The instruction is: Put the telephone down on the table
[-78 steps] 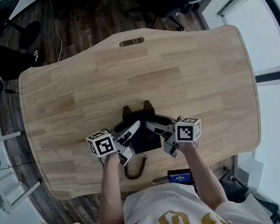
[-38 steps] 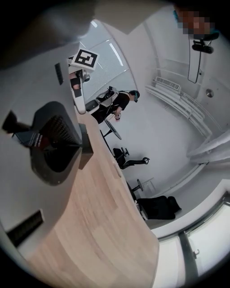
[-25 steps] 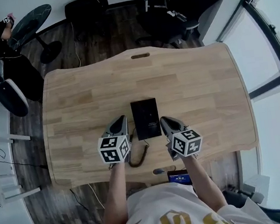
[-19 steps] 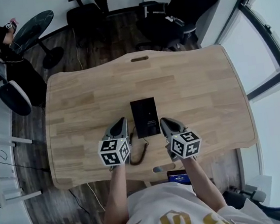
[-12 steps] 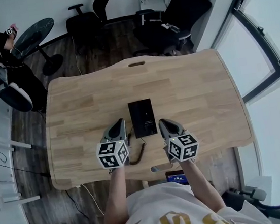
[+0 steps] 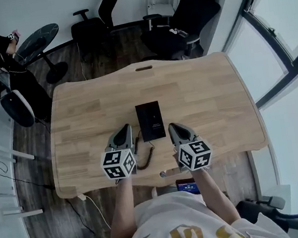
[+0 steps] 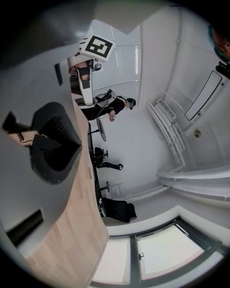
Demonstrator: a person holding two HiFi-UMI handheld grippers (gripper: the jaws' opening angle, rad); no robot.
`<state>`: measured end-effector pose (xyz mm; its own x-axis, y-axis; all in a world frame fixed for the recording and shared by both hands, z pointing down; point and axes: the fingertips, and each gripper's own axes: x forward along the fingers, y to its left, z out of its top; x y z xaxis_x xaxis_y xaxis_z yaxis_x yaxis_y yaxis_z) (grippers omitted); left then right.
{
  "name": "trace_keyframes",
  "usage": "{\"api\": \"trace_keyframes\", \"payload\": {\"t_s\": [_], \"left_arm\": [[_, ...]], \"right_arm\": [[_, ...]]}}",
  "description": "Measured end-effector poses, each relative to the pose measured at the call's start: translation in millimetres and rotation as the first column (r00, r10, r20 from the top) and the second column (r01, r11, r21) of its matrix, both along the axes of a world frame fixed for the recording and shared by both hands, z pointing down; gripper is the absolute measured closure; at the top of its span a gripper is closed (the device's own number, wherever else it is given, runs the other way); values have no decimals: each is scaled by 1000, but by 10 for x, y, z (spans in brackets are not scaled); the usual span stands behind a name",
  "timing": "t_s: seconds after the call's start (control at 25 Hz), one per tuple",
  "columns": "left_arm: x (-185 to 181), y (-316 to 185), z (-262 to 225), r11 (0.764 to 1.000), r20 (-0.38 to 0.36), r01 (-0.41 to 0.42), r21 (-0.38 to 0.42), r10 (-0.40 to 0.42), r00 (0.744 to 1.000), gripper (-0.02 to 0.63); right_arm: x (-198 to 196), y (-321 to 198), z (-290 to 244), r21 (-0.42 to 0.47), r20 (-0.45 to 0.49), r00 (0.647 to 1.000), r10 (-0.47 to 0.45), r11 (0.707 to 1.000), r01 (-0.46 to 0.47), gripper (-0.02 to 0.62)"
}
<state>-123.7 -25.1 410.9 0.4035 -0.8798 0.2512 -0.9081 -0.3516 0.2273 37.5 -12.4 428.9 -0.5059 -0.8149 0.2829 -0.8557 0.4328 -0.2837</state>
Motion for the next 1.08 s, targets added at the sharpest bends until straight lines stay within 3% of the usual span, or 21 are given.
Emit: {"api": "trace_keyframes", "payload": {"t_s": [0.48,0.68,1.08], "left_arm": [[1,128,-105,999,-20,-23,23,24,1000,597],[58,125,-93,999,-9,-36,19,36,999,597],[104,147,-79,999,-38,-36,11,36,999,597]], "right_arm": [[-17,110,-72,9,6,1000,9,1000,-10,583],[-11,101,-178,4,104,995,10,1000,-11,583],[64,98,-157,3,84,996,11,1000,-11,583]]}}
